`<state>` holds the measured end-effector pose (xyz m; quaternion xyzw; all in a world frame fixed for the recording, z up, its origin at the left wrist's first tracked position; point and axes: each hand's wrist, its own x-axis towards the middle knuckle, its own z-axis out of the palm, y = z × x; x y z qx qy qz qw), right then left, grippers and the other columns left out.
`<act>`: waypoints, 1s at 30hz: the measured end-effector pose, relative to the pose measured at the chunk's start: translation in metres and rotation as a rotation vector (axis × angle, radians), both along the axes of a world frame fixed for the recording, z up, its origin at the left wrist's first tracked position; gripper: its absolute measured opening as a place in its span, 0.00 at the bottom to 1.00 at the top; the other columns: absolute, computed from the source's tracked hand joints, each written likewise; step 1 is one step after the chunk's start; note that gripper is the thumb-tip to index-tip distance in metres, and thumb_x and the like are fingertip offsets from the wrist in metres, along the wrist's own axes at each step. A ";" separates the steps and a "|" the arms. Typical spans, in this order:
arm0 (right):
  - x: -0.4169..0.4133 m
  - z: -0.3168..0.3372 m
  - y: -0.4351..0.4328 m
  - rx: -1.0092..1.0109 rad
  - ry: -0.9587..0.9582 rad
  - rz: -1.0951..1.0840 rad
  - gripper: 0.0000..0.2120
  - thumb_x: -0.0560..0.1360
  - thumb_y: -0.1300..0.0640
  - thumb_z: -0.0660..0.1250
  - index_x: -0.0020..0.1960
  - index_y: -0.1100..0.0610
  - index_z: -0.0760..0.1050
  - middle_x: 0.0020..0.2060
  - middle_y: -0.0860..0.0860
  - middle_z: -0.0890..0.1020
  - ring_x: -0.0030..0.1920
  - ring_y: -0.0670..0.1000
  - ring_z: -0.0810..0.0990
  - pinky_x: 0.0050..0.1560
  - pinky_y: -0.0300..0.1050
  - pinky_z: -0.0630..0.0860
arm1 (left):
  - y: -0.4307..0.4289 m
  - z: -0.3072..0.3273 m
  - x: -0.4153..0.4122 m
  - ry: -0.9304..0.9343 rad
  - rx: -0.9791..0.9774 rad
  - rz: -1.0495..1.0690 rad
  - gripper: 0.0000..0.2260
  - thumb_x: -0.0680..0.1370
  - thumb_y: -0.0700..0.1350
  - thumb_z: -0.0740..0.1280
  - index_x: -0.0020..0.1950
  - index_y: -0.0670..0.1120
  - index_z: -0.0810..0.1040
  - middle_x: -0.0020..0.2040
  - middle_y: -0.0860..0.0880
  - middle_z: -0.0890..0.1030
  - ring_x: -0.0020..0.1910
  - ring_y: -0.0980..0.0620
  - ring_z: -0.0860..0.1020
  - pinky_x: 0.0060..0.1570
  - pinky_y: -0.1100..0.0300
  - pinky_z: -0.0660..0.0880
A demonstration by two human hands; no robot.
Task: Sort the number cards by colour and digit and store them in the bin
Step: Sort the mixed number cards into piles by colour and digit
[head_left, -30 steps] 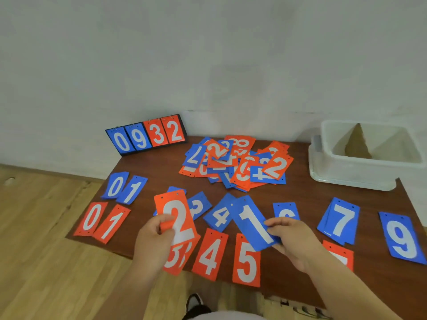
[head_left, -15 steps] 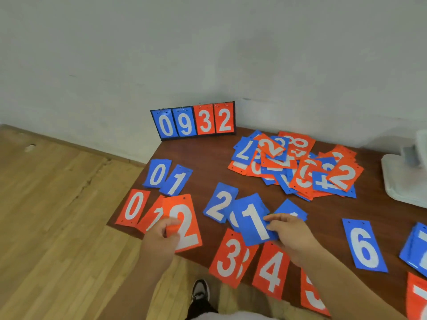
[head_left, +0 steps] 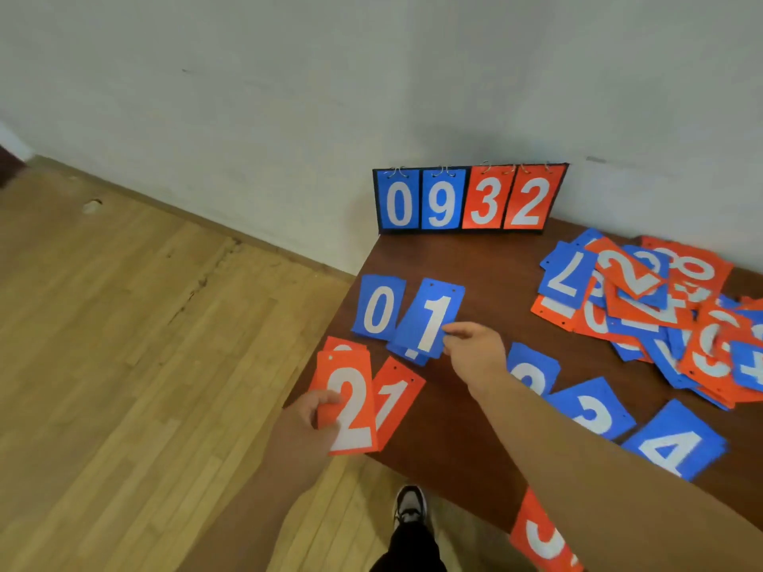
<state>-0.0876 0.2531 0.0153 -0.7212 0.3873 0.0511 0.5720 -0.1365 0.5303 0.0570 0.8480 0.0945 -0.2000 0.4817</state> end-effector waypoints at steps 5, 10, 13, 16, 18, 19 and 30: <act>0.016 -0.020 0.007 -0.270 0.129 0.249 0.13 0.75 0.59 0.65 0.55 0.52 0.84 0.52 0.50 0.86 0.54 0.53 0.84 0.59 0.44 0.78 | 0.016 -0.010 0.002 0.024 0.016 -0.040 0.21 0.73 0.34 0.68 0.51 0.61 0.82 0.54 0.57 0.84 0.51 0.58 0.82 0.52 0.58 0.79; -0.013 -0.004 -0.014 -0.386 0.156 0.336 0.10 0.77 0.54 0.64 0.55 0.48 0.82 0.47 0.47 0.85 0.45 0.49 0.82 0.47 0.40 0.74 | 0.001 -0.017 0.002 0.079 0.017 -0.123 0.22 0.75 0.33 0.67 0.50 0.62 0.81 0.52 0.58 0.84 0.52 0.57 0.82 0.52 0.57 0.79; -0.055 0.012 -0.029 -0.448 0.138 0.328 0.06 0.77 0.54 0.68 0.51 0.47 0.82 0.44 0.44 0.82 0.45 0.47 0.80 0.46 0.38 0.70 | -0.024 -0.021 -0.002 0.085 0.044 -0.309 0.20 0.77 0.35 0.67 0.55 0.61 0.79 0.58 0.61 0.81 0.58 0.58 0.79 0.55 0.63 0.76; -0.099 0.020 -0.045 -0.446 0.154 0.311 0.05 0.77 0.56 0.68 0.50 0.47 0.81 0.42 0.43 0.80 0.42 0.46 0.77 0.42 0.40 0.69 | -0.057 -0.030 -0.005 0.062 0.140 -0.527 0.19 0.80 0.37 0.65 0.65 0.57 0.76 0.64 0.59 0.78 0.61 0.56 0.77 0.59 0.63 0.75; -0.123 0.021 -0.053 -0.426 0.178 0.266 0.05 0.78 0.55 0.68 0.49 0.46 0.80 0.42 0.42 0.81 0.41 0.45 0.78 0.40 0.39 0.71 | -0.076 -0.037 -0.011 0.031 0.211 -0.652 0.20 0.81 0.37 0.63 0.70 0.56 0.74 0.65 0.57 0.79 0.61 0.54 0.78 0.57 0.66 0.74; -0.134 0.020 -0.056 -0.414 0.187 0.242 0.06 0.78 0.55 0.67 0.48 0.45 0.79 0.42 0.41 0.82 0.41 0.44 0.80 0.39 0.37 0.72 | -0.084 -0.041 -0.014 0.014 0.249 -0.697 0.21 0.82 0.38 0.62 0.71 0.56 0.73 0.66 0.56 0.79 0.63 0.54 0.77 0.57 0.66 0.72; -0.180 0.021 -0.071 -0.404 0.258 0.188 0.04 0.81 0.53 0.65 0.53 0.45 0.77 0.43 0.39 0.79 0.41 0.44 0.80 0.37 0.36 0.77 | -0.108 -0.060 -0.034 -0.300 0.762 -0.888 0.23 0.81 0.47 0.64 0.75 0.61 0.65 0.73 0.48 0.63 0.72 0.45 0.62 0.69 0.51 0.63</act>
